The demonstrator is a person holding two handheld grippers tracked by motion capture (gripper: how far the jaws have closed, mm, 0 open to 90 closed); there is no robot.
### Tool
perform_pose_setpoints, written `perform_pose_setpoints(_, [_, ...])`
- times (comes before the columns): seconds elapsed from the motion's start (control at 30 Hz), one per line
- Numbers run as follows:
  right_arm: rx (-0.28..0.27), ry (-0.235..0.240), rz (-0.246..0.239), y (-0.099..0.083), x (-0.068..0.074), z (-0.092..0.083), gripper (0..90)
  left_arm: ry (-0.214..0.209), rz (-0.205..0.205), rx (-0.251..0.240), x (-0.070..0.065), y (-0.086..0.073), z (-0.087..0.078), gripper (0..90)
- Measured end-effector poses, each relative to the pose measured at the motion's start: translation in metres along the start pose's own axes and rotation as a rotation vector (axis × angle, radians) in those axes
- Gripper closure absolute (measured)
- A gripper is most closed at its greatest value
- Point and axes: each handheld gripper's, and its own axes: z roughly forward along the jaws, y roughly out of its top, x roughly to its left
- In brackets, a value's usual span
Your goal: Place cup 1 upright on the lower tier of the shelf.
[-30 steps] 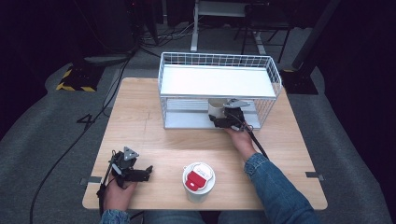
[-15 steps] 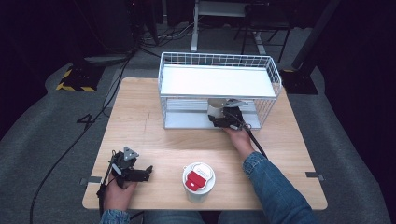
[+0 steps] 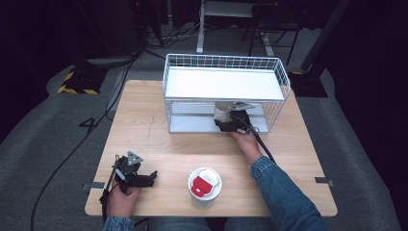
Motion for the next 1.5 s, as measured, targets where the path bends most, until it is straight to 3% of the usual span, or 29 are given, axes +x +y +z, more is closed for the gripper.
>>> perform_pose_setpoints(0.37, [-0.006, 0.000, 0.030, 0.000, 0.000, -0.009, 14.7, -0.004, 0.002, 0.002, 0.000, 0.001, 0.001, 0.2])
perform_pose_setpoints(0.6, [0.009, 0.030, 0.020, 0.002, 0.010, -0.035, 14.2, -0.008, 0.004, 0.000, -0.001, 0.004, 0.003, 0.2])
perform_pose_setpoints(0.87, [-0.013, 0.039, 0.019, -0.005, 0.013, -0.065, 14.2, -0.018, 0.018, 0.002, -0.003, 0.008, 0.007, 0.2])
perform_pose_setpoints(1.17, [-0.036, 0.045, -0.004, -0.008, 0.011, -0.103, 14.1, -0.023, 0.021, 0.000, -0.003, 0.009, 0.008, 0.2])
perform_pose_setpoints(1.43, [-0.010, 0.053, 0.006, -0.019, 0.003, -0.146, 14.1, -0.032, 0.036, 0.001, -0.002, 0.009, 0.008, 0.1])
perform_pose_setpoints(1.5, [-0.009, 0.054, 0.010, -0.020, 0.003, -0.150, 14.1, -0.031, 0.035, 0.002, -0.002, 0.009, 0.008, 0.3])
